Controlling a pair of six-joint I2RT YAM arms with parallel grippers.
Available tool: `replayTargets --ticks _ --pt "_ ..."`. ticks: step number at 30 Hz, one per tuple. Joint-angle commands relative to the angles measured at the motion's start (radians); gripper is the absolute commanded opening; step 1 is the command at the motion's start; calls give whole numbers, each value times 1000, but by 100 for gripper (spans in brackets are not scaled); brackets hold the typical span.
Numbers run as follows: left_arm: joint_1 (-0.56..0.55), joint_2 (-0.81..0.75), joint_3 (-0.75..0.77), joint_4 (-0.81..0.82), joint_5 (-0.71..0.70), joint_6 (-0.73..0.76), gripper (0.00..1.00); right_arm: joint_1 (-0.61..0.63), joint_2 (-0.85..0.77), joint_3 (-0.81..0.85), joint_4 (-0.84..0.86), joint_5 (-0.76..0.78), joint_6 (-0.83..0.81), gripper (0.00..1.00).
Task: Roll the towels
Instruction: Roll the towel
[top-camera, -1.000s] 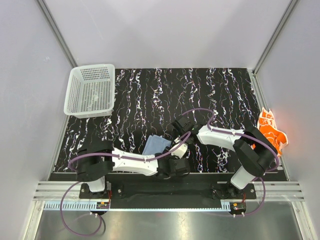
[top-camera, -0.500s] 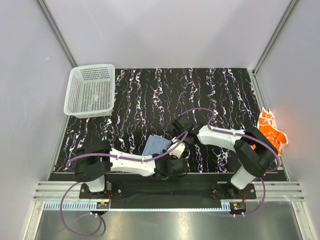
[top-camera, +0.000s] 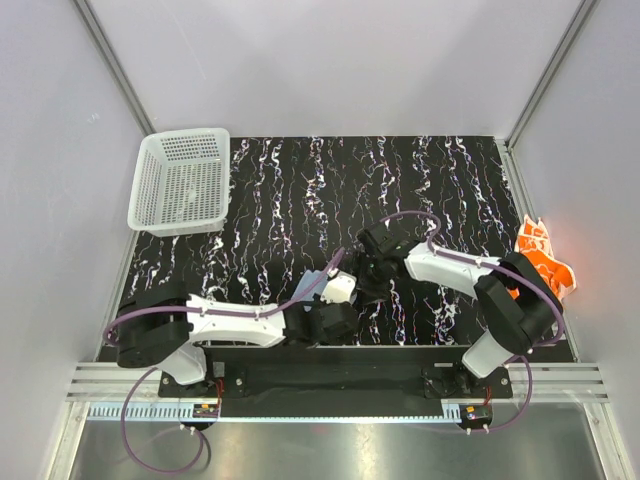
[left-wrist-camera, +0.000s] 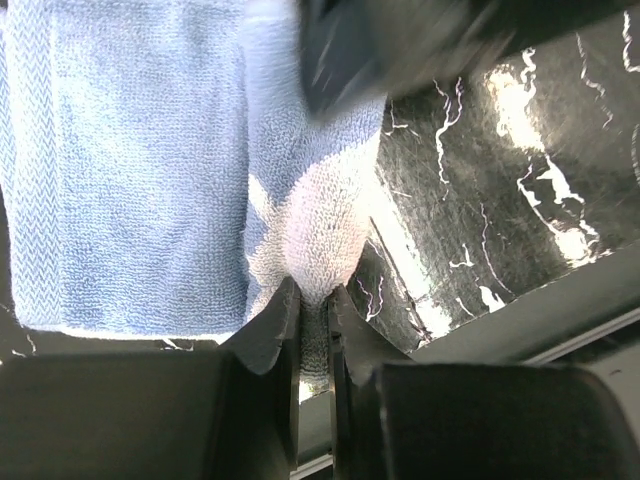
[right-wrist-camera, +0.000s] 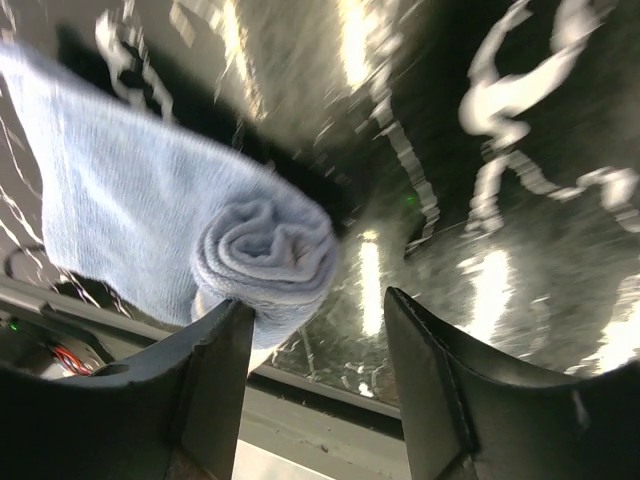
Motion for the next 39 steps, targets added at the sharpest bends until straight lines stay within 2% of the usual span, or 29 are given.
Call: replayTargets --ticks 1,8,16,23,28,32,39 --pt "20 -58 -41 15 86 -18 0 -70 -34 -3 -24 33 -61 61" --pt "52 -84 -59 32 129 -19 0 -142 -17 -2 -36 39 -99 62" --pt "74 -120 -72 54 190 -13 0 -187 -26 86 -123 119 -136 65" --pt "139 -139 -96 122 348 -9 0 -215 -130 120 -191 198 -132 68" --pt "208 -168 -157 249 486 -42 0 -215 -239 51 -153 187 -80 68" --pt "288 -196 -238 364 638 -78 0 -215 -379 -60 -62 117 -63 68" --pt "393 -187 -337 619 824 -162 0 -215 -491 -173 51 -25 -29 69"
